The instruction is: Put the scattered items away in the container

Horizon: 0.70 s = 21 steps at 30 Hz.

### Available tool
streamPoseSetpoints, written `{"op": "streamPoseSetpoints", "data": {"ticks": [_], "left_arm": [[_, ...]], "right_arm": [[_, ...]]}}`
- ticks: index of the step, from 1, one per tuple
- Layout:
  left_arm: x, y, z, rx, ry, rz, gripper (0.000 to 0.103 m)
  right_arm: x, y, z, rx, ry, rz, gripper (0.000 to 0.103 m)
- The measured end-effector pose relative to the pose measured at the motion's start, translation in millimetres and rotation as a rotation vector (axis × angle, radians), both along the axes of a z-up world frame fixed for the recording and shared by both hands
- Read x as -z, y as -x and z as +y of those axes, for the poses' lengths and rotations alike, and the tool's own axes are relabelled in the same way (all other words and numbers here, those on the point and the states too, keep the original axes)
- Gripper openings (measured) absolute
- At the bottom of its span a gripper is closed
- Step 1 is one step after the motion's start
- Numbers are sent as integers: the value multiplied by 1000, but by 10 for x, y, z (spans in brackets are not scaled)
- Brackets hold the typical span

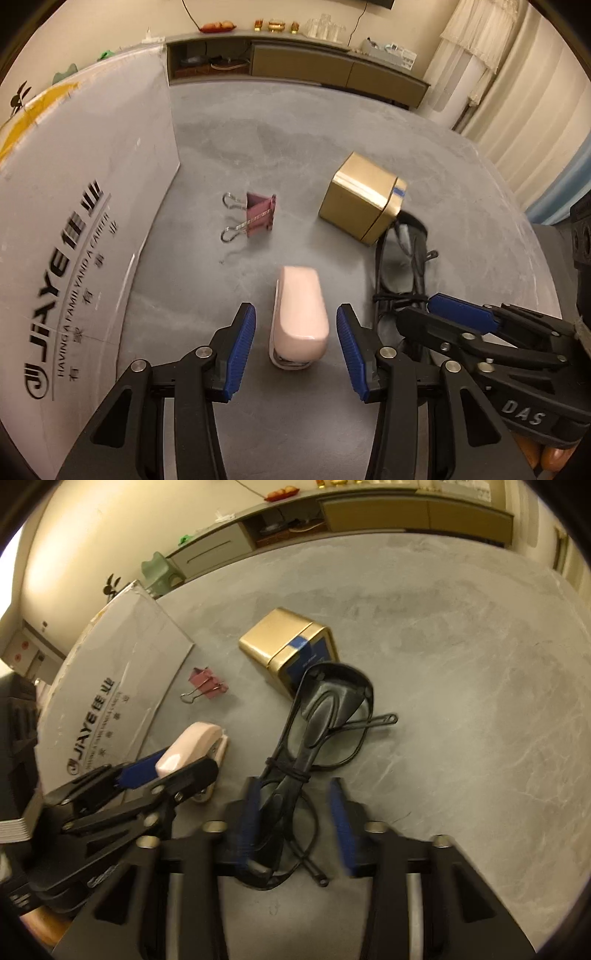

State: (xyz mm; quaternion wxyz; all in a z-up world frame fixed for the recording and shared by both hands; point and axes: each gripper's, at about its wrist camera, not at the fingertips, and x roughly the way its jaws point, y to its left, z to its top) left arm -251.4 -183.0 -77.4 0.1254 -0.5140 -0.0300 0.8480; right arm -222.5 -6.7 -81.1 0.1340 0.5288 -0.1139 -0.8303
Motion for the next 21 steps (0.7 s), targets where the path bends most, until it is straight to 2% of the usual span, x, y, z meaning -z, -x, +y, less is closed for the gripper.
{"op": "streamPoseSetpoints", "data": {"ticks": [5, 6, 8, 9, 11, 12, 16, 21], "left_arm": [[-36, 24, -16, -11, -5, 28, 42], [-26, 36, 9, -2, -3, 26, 47], [31, 71, 71, 25, 8, 17, 51], [60, 80, 104, 33, 24, 18, 50], [94, 88, 139, 41, 59, 37, 43], [97, 90, 156, 48, 74, 41, 27], [65, 92, 131, 43, 67, 27, 27], [-7, 32, 129, 40, 45, 45, 27]], "right_arm": [[-102, -39, 12, -11, -37, 39, 28], [-90, -32, -3, -13, -52, 41, 35], [-17, -5, -38, -21, -67, 34, 36], [42, 14, -41, -24, -65, 22, 36], [72, 29, -24, -25, -47, 18, 27], [58, 29, 0, -23, -30, 12, 22], [-7, -28, 91, -9, 27, -3, 20], [-80, -111, 114, -7, 41, 6, 20]]}}
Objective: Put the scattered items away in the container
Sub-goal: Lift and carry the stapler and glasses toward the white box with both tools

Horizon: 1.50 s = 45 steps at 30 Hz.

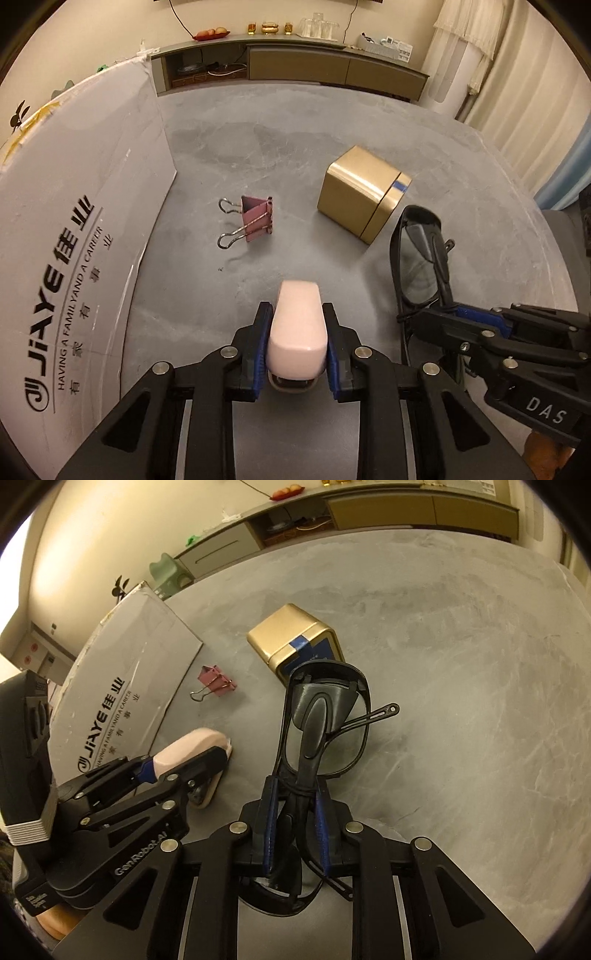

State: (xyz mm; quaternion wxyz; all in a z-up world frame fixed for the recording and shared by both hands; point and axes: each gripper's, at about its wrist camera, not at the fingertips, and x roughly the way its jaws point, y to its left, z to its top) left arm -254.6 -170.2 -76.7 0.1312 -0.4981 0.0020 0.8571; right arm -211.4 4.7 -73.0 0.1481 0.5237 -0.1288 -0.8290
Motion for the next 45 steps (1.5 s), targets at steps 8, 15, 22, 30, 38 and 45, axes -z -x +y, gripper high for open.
{"op": "streamPoseSetpoints", "data": {"ticks": [8, 15, 22, 30, 38, 45], "left_arm": [[-227, -148, -91, -19, -20, 54, 27], [-395, -189, -122, -21, -49, 92, 27], [-691, -310, -223, -22, -99, 165, 27], [-939, -439, -327, -25, -129, 208, 27], [-1072, -541, -488, -55, -131, 200, 27], [-1149, -594, -644, -76, -142, 181, 27]], "right_arm": [[-78, -62, -22, -1, -8, 17, 20], [-77, -64, -104, -5, -29, 26, 20], [-94, -49, -153, -6, -42, 35, 19], [-101, -57, -211, -13, -60, 38, 19], [-168, -74, -329, -20, -73, 55, 19], [-297, -119, -525, -46, -84, 93, 19]]}}
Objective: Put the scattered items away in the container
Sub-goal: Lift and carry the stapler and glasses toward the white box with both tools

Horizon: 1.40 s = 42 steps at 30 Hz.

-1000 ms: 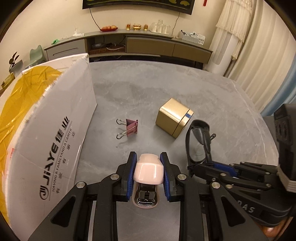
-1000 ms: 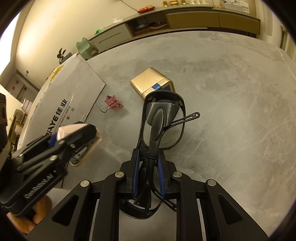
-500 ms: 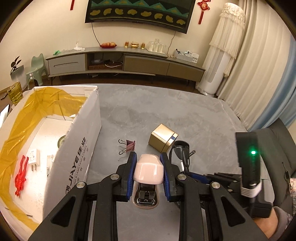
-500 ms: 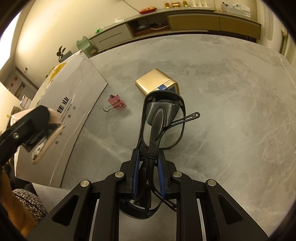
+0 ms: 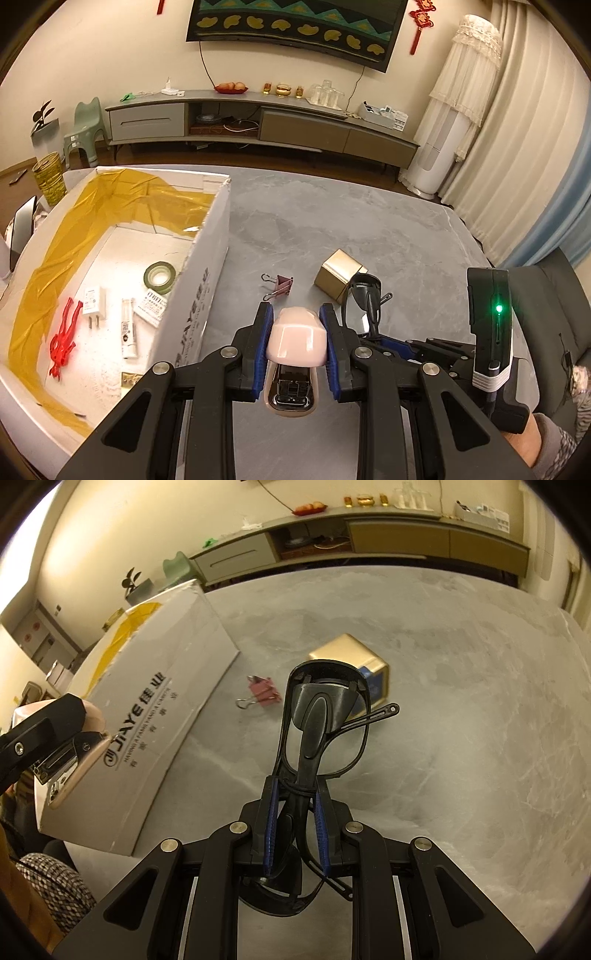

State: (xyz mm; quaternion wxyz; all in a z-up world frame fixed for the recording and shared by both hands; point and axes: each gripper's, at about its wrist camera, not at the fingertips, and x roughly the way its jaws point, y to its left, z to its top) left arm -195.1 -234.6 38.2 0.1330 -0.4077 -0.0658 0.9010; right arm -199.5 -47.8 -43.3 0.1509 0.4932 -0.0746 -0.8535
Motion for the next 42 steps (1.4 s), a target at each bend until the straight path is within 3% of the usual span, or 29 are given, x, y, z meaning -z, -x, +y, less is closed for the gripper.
{"op": "streamPoseSetpoints", "data": {"ticks": [8, 18, 25, 33, 42], "left_arm": [[-164, -86, -207, -27, -24, 37, 27], [-400, -238, -395, -113, 75, 174, 27], [-429, -242, -545, -137, 68, 175, 27], [-493, -288, -722, -182, 70, 196, 27], [-705, -464, -975, -275, 146, 323, 27]], "right_arm": [[-186, -91, -226, -32, -7, 54, 19], [-386, -184, -446, -54, -8, 107, 19], [-661, -312, -628, -82, 23, 175, 19], [-752, -447, -821, -105, 46, 193, 19], [-940, -569, -931, -95, 66, 235, 19]]}}
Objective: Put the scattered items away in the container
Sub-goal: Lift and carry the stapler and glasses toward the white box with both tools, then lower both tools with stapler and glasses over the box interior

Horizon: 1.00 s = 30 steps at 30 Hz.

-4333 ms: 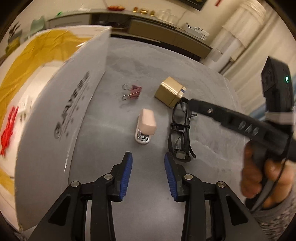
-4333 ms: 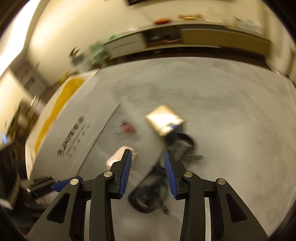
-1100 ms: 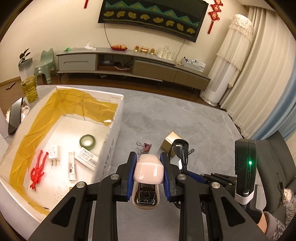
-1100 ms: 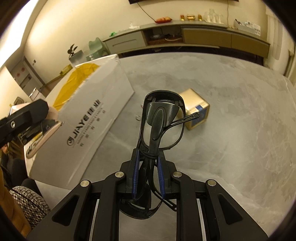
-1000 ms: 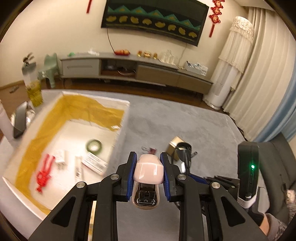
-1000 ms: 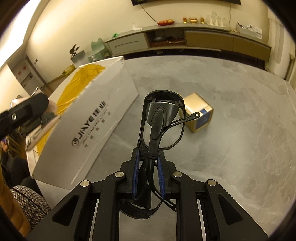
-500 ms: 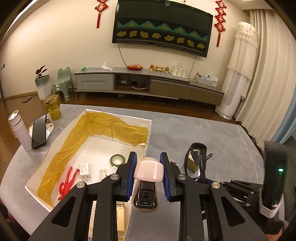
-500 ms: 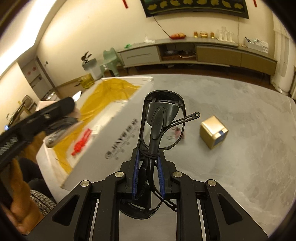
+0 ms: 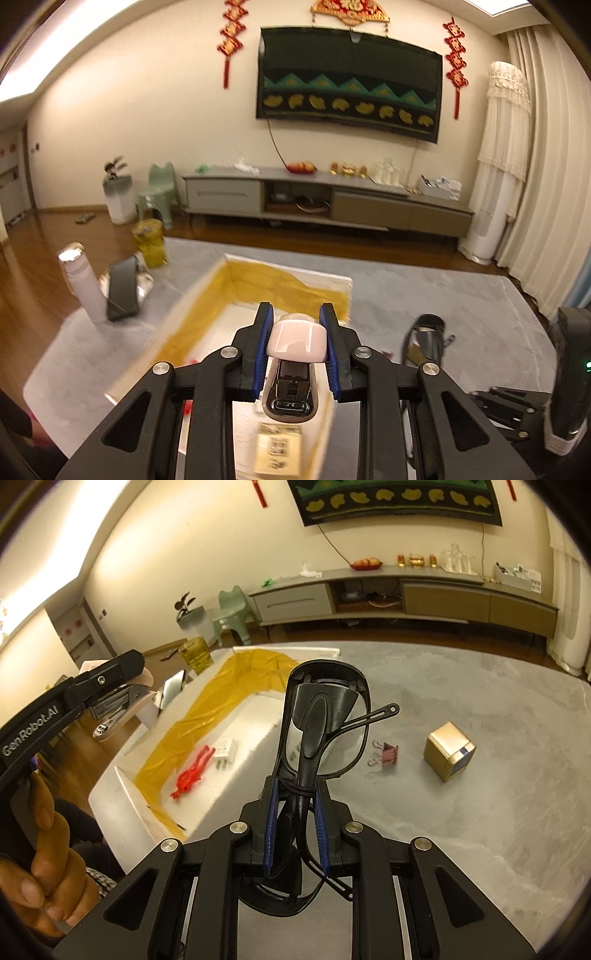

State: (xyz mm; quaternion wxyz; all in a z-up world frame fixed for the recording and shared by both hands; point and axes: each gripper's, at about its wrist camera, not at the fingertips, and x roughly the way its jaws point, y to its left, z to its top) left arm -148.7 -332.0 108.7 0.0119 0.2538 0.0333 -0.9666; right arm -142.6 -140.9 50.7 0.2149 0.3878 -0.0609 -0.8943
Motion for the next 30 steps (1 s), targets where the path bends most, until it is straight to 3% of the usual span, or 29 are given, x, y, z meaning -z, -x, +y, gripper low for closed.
{"op": "streamPoseSetpoints", "data": {"ticks": [14, 20, 30], "left_arm": [[22, -31, -410, -16, -76, -20, 27], [141, 83, -596, 17, -181, -102, 27], [221, 137, -695, 9, -203, -111, 27]], "right_arm": [[-417, -118, -506, -68, -19, 96, 20], [-421, -47, -682, -87, -31, 94, 20], [-385, 170, -933, -120, -67, 92, 20]]}}
